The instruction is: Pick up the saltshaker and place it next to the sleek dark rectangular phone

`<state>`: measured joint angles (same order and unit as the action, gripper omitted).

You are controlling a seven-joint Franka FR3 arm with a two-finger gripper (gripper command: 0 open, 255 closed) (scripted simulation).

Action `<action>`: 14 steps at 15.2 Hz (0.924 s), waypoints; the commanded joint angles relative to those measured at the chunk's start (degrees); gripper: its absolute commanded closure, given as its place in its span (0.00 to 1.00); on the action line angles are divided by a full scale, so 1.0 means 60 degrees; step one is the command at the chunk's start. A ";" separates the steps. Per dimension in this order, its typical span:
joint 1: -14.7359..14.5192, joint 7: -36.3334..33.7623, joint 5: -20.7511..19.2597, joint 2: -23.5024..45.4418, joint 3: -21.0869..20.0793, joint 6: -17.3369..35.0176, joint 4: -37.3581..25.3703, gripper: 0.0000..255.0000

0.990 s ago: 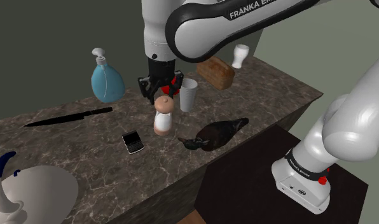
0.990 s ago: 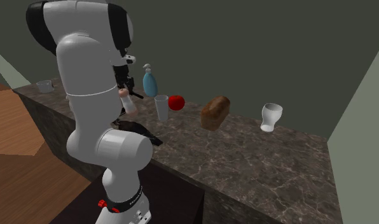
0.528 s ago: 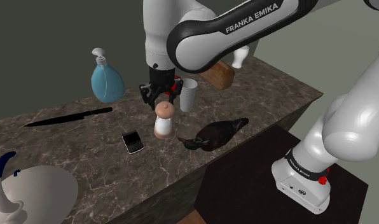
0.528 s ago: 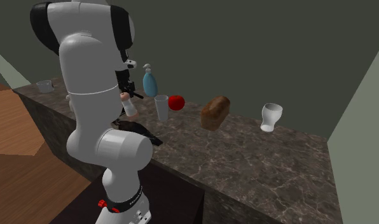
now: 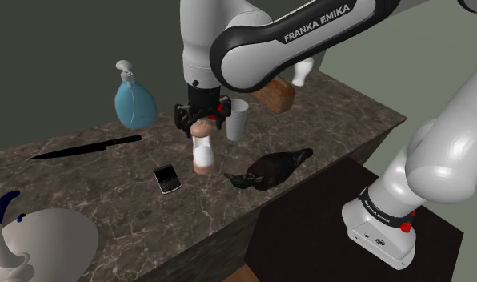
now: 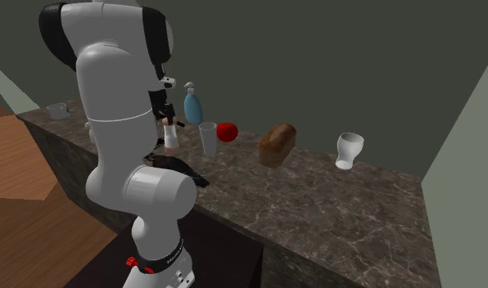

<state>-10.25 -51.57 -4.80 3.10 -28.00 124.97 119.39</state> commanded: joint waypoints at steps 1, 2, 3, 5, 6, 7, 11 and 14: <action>0.0000 0.0000 0.0000 0.0000 0.0000 0.0000 0.0000 0.00; 0.0000 0.0000 0.0000 0.0000 0.0000 0.0000 0.0000 0.00; 0.0009 0.0075 0.0108 -0.0164 -0.0007 -0.0296 -0.0156 0.00; 0.0022 0.0202 0.0291 -0.0453 -0.0011 -0.0896 -0.0506 0.00; 0.0025 0.0244 0.0351 -0.0553 -0.0009 -0.1135 -0.0658 0.00; 0.0025 0.0244 0.0351 -0.0553 -0.0009 -0.1135 -0.0658 0.00; 0.0024 0.0244 0.0351 -0.0553 -0.0008 -0.1135 -0.0658 0.00; 0.0024 0.0244 0.0351 -0.0553 -0.0008 -0.1135 -0.0658 0.00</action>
